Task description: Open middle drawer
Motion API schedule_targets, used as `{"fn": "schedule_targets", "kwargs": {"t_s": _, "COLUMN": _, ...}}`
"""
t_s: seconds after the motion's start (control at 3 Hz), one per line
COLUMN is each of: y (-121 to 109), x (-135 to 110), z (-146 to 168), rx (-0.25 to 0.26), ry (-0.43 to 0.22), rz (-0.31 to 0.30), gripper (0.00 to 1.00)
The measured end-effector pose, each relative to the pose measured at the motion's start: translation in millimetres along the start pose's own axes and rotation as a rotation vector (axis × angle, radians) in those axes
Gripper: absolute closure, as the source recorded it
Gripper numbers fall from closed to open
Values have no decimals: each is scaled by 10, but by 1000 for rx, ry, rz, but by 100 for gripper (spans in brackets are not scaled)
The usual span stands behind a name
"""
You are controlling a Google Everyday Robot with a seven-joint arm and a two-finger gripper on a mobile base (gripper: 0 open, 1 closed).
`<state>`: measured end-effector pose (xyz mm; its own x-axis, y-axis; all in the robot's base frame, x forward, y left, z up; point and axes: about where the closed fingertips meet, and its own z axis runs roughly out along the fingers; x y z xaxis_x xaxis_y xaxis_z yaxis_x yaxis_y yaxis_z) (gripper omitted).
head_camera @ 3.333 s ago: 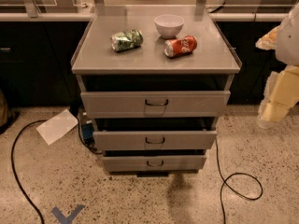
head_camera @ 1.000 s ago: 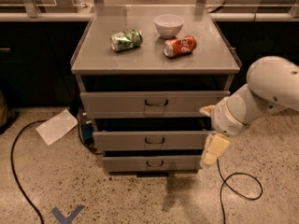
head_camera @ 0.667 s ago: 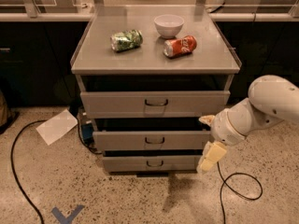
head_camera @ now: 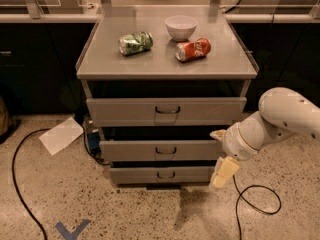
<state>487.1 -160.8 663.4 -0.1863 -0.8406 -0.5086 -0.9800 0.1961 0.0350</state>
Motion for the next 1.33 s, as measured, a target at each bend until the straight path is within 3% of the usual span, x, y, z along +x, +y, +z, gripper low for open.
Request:
{"fn": "schedule_targets", "kwargs": {"t_s": 0.33, "y": -35, "x": 30, "z": 135, "rx": 28, "ry": -23, "rz": -13, "gripper": 0}}
{"fn": "schedule_targets", "kwargs": {"t_s": 0.67, "y": -203, "x": 59, "z": 503, "rx": 71, "ry": -73, "rz": -63, "gripper": 0}}
{"fn": "schedule_targets", "kwargs": {"t_s": 1.33, "y": -621, "x": 7, "z": 1329, "rx": 64, "ry": -184, "rz": -125, "gripper": 0}}
